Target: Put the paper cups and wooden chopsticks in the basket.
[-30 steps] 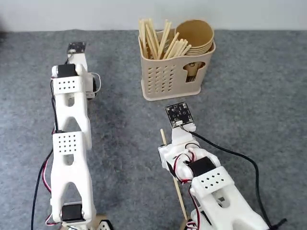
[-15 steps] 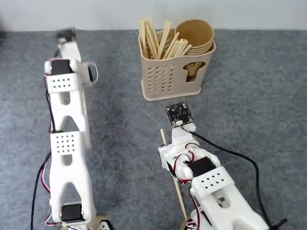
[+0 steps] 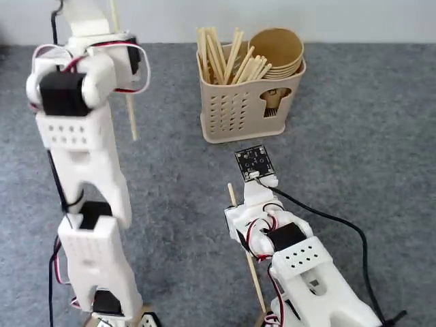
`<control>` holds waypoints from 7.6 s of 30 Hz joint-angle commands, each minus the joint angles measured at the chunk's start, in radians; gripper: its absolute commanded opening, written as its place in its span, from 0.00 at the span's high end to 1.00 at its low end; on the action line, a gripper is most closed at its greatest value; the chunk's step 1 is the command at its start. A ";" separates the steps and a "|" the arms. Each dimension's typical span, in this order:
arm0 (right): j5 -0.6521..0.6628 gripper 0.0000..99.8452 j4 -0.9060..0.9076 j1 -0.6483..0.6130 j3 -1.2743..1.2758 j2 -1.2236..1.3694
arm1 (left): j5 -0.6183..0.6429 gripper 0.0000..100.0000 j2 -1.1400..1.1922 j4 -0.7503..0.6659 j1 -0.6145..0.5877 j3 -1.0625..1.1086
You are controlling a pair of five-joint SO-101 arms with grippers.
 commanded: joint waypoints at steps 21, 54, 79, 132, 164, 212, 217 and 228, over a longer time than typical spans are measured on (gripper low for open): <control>-0.003 0.99 -0.021 0.012 0.014 -0.027 | 0.144 0.99 0.219 -0.681 0.224 -0.004; 0.046 0.99 -0.018 0.013 0.015 -0.025 | 0.143 0.86 0.167 -0.368 0.206 -0.004; 0.040 0.99 -0.010 0.012 0.015 -0.030 | 0.037 0.99 -0.443 0.028 0.051 0.727; 0.103 0.99 -0.249 0.176 -1.097 0.381 | -0.161 0.99 -1.244 -1.112 -0.176 2.726; 0.210 0.82 -0.549 0.168 -1.321 0.840 | -0.161 0.99 -1.243 -1.172 -0.178 2.760; 0.068 0.99 0.746 0.093 -0.813 -0.159 | -0.161 0.99 -2.048 -0.875 -0.176 3.007; 0.068 0.99 0.661 0.096 -0.525 -0.392 | -0.167 0.99 -2.275 -0.712 -0.172 3.048; 0.144 0.99 0.582 0.262 -0.176 -0.794 | -0.166 0.99 -2.249 -0.692 -0.123 3.057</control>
